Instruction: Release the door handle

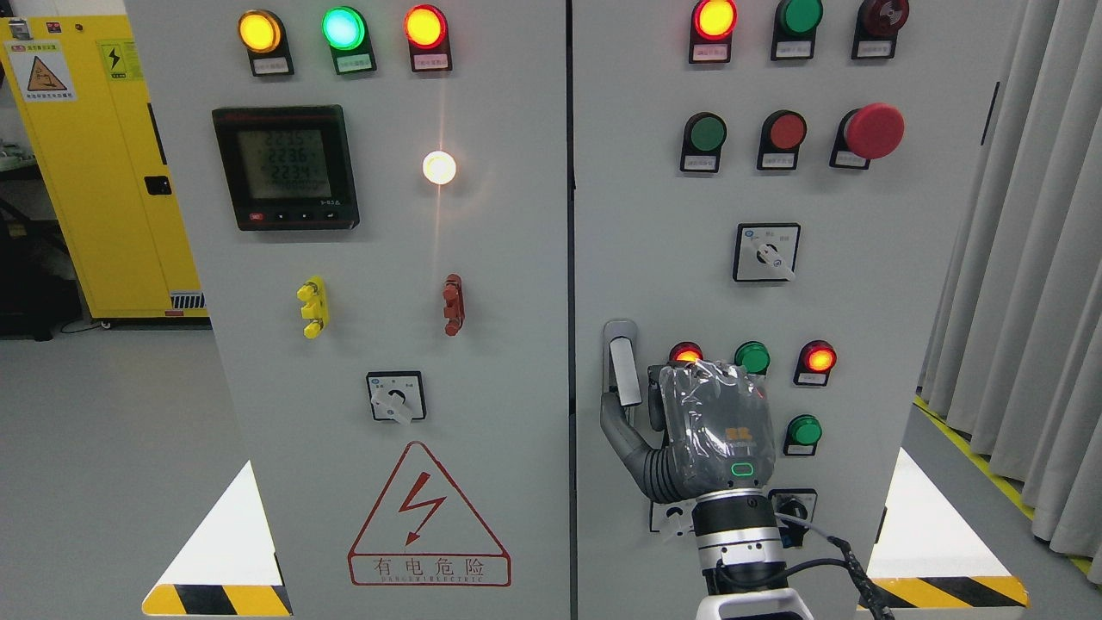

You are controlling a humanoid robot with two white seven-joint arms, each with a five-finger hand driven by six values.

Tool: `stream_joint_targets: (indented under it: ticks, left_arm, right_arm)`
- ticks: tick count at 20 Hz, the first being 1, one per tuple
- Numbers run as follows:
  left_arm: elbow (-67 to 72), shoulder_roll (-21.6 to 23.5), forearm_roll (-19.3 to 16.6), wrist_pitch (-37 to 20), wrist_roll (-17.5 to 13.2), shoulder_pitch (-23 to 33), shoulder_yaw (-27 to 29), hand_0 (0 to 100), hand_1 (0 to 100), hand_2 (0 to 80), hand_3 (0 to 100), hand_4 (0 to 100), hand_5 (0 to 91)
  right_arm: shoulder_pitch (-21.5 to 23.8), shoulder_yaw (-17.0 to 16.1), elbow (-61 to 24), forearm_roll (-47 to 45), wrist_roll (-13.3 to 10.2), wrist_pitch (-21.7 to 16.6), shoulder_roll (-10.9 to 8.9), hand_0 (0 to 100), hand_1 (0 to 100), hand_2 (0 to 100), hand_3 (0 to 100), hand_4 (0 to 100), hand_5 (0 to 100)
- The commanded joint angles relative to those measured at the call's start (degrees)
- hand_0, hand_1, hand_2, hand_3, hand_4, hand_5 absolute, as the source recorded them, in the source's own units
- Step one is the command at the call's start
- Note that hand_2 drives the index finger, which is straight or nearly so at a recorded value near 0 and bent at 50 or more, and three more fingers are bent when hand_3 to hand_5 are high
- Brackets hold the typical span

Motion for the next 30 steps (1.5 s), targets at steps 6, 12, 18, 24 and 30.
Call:
stream_joint_targets:
  ticks: [6, 12, 18, 24, 30]
  left_arm:
    - [-0.7, 0.0, 0.0, 0.0, 0.0, 0.0, 0.0, 12, 56, 0.0, 0, 0, 0.0]
    - [-0.7, 0.0, 0.0, 0.0, 0.0, 0.0, 0.0, 12, 56, 0.0, 0, 0, 0.0]
    - [-0.7, 0.0, 0.0, 0.0, 0.0, 0.0, 0.0, 12, 56, 0.0, 0, 0, 0.0]
    - [-0.7, 0.0, 0.0, 0.0, 0.0, 0.0, 0.0, 12, 56, 0.0, 0, 0, 0.0]
    - [-0.7, 0.0, 0.0, 0.0, 0.0, 0.0, 0.0, 12, 56, 0.0, 0, 0, 0.0]
  right_arm:
    - [0.1, -0.1, -0.5, -0.1, -0.5, 0.1, -0.01, 49, 44, 94, 100, 100, 100]
    - [0.5, -0.1, -0.6, -0.1, -0.5, 0.1, -0.1, 50, 44, 94, 100, 100, 100]
    - [0.5, -0.1, -0.6, -0.1, -0.5, 0.1, -0.01, 52, 44, 94, 100, 100, 100]
    - [0.5, -0.2, -0.6, -0.1, -0.6, 0.3, -0.1, 54, 44, 94, 100, 100, 100]
    - [0.5, -0.2, -0.7, -0.2, -0.6, 0.5, -0.1, 56, 44, 94, 100, 100, 100]
